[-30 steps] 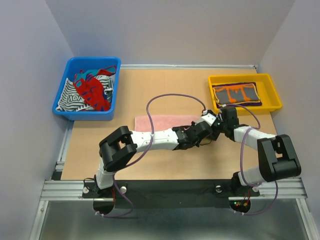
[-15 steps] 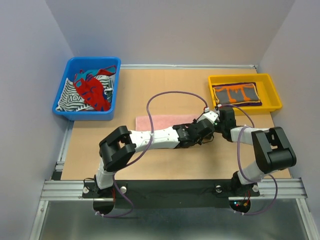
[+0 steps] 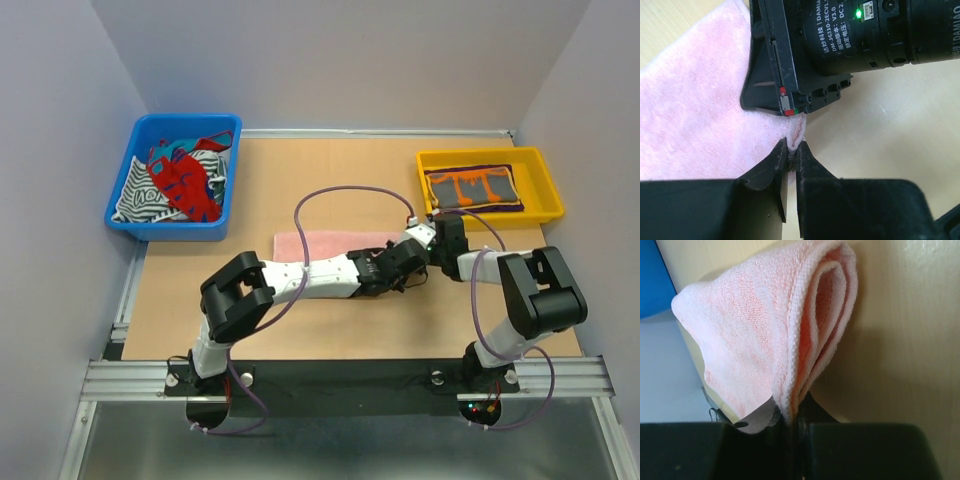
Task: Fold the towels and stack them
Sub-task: Neatly place the folded towel into the bin
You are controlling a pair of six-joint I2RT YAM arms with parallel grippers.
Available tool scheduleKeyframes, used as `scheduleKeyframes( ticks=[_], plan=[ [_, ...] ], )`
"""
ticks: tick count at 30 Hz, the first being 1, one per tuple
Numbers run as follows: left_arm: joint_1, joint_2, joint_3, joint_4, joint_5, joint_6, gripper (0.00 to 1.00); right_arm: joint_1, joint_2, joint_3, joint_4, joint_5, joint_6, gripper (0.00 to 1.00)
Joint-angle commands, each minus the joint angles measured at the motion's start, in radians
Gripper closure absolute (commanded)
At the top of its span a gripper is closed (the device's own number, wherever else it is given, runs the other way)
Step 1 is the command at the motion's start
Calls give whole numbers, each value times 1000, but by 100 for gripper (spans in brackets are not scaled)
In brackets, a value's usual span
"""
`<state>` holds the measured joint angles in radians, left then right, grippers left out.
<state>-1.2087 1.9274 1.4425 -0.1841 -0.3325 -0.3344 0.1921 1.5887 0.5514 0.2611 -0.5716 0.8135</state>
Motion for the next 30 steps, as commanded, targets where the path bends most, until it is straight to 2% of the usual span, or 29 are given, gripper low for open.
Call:
scheduleKeyframes(
  ticks=[1,2,3,5,6,9,13,17,20,25,30],
  plan=[
    [3,-30,18,26,7,-31,63,7,-1,68,-49,27,-86,98],
    [3,-37,12,28,9,-34,56,7,1,79,-65,26,-118,100],
    [3,-57,6,32,7,-37,44,7,4,105,-72,19,-141,99],
    [3,-86,-25,40,0,-44,31,7,8,134,-109,9,-207,100],
    [8,-122,-34,38,-2,-45,21,7,11,169,-126,10,-229,99],
    [38,-206,-59,-15,-2,-60,10,6,31,270,-230,47,-333,99],
    [139,-372,-135,-75,7,-74,5,6,65,439,-410,131,-480,100],
    [323,-573,-272,-84,67,-25,3,-5,89,582,-558,254,-626,100],
    [519,-721,-330,-78,64,53,1,-10,99,677,-644,314,-724,100],
    [707,-812,-444,11,133,124,1,-58,142,832,-758,420,-839,99],
    [802,-820,-534,54,191,130,1,-153,146,943,-804,490,-947,99]
  ],
)
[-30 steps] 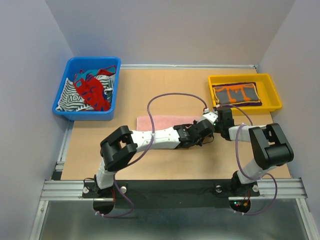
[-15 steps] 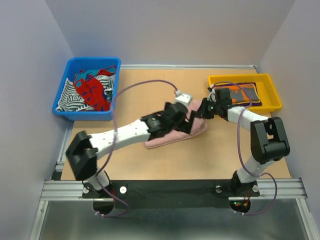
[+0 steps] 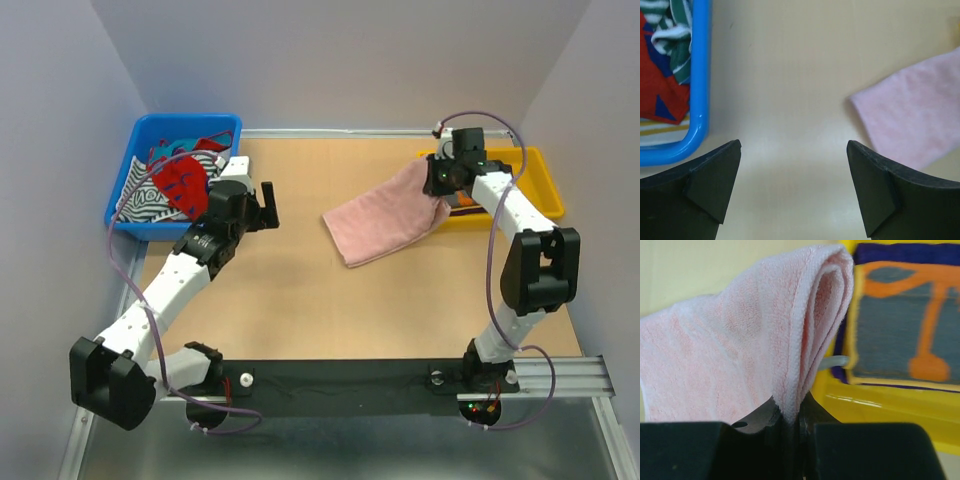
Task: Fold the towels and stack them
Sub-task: Neatly place the folded towel into the bin
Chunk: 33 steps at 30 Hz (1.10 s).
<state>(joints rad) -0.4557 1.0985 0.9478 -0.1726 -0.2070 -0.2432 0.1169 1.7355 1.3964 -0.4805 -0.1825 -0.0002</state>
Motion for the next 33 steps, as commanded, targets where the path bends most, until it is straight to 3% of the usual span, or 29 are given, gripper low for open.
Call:
scheduleKeyframes(
  ticks=[1,4,7,10,18,33],
  plan=[
    [54,8,-44,44,69,41,1,-89,-5,134,-66,118,-155,100],
    [55,6,-63,42,17,58,1,-135,28,205,-95,178,-236,99],
    [55,17,-57,25,-122,64,1,-161,87,340,-132,227,-317,100],
    [55,26,-66,25,-123,61,1,-174,137,419,-141,345,-389,99],
    [57,90,-75,38,-175,64,1,-235,237,590,-133,410,-481,99],
    [71,192,-80,56,-267,56,1,-315,268,622,-79,377,-616,100]
  ],
)
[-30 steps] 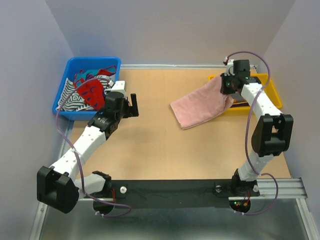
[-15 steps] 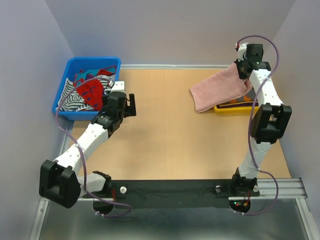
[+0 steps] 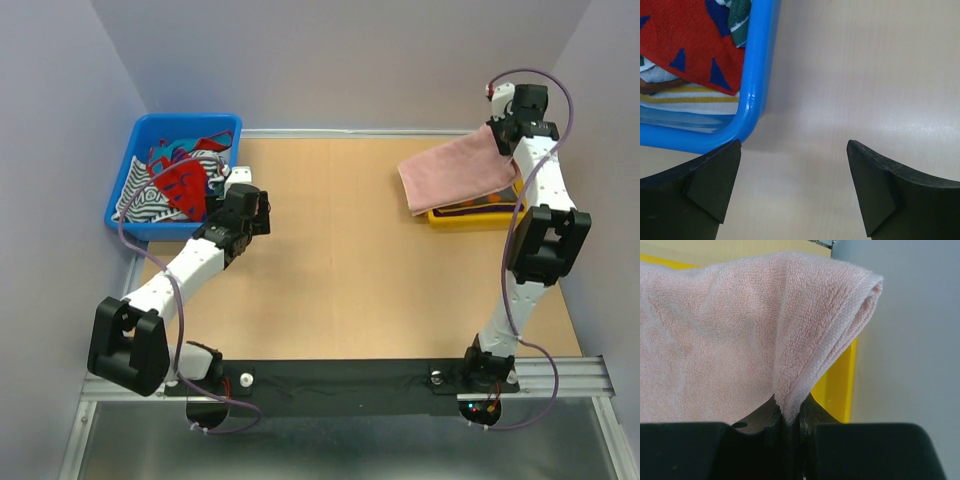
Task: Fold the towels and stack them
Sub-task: Neatly place the folded towel into the bin
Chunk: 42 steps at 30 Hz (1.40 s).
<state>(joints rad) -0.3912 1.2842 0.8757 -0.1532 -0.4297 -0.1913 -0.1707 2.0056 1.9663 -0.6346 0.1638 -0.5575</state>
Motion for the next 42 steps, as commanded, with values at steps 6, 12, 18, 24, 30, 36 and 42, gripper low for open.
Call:
scheduleKeyframes(
  ticks=[6,12,18,24,30,36,42],
  plan=[
    [9,30,-3,37,-40,6,1,-42,10,46,98,36,-74,100],
    [9,38,0,35,-32,6,1,-49,18,36,111,43,-87,100],
    [11,35,0,37,-24,4,1,-52,7,11,131,65,-94,100],
    [9,30,0,35,-17,6,1,-58,-5,-24,157,72,-91,99],
    [11,30,0,35,-11,4,1,-59,-2,-41,171,76,-79,99],
    [11,33,0,37,-6,3,1,-59,1,-78,176,94,-64,99],
    [11,41,3,37,5,3,2,-59,24,-86,187,128,-58,99]
  ],
)
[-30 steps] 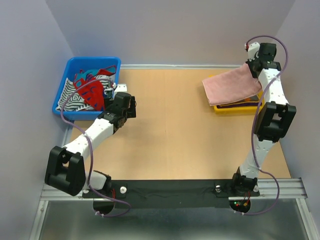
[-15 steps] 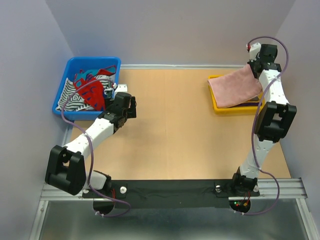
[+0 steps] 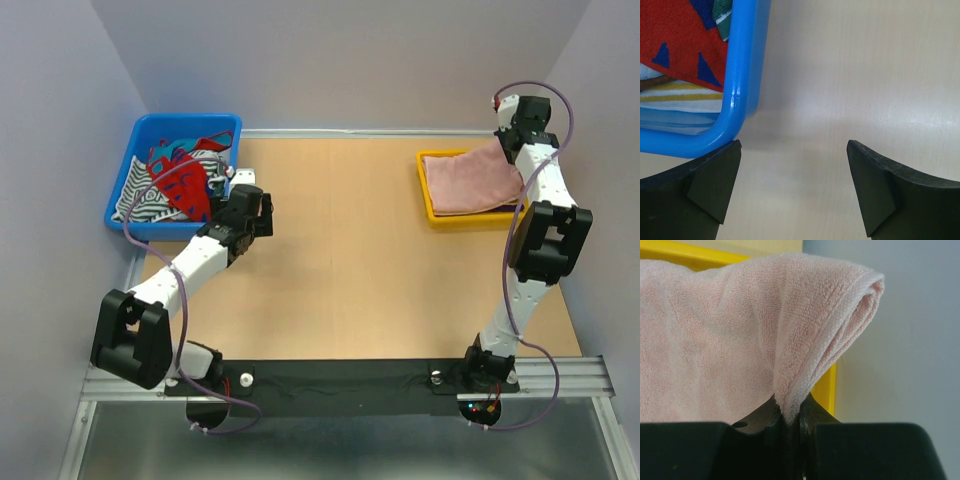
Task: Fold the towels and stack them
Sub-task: Neatly place the folded towel into the bin
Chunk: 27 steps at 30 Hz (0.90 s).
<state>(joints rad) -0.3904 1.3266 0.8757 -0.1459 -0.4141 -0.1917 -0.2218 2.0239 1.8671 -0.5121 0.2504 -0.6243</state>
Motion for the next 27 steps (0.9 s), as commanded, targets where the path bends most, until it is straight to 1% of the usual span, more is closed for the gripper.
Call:
scheduleKeyframes(
  ticks=[1,10,17,19,20,21,22,23,24,27],
  plan=[
    [10,0,5,29,-8,5,2,-8,10,17,67,46,11,100],
    [10,16,8,28,1,5,2,-8,59,12,92,93,21,100],
    [10,20,9,26,5,5,2,-8,116,-14,136,105,31,92],
    [8,20,11,25,6,5,2,-8,128,-23,149,128,38,85],
    [10,20,12,26,6,5,2,-8,134,-28,167,139,43,83],
    [10,22,11,26,8,5,2,-8,147,-34,176,160,47,76],
    [10,22,11,26,9,3,2,-8,153,-37,184,170,48,71],
    [10,22,11,26,11,3,2,-8,157,-39,191,182,48,70],
    [8,20,11,26,11,3,2,-8,171,-37,202,205,51,64],
    [10,20,12,25,14,3,2,-8,183,-43,237,242,57,63]
  ],
)
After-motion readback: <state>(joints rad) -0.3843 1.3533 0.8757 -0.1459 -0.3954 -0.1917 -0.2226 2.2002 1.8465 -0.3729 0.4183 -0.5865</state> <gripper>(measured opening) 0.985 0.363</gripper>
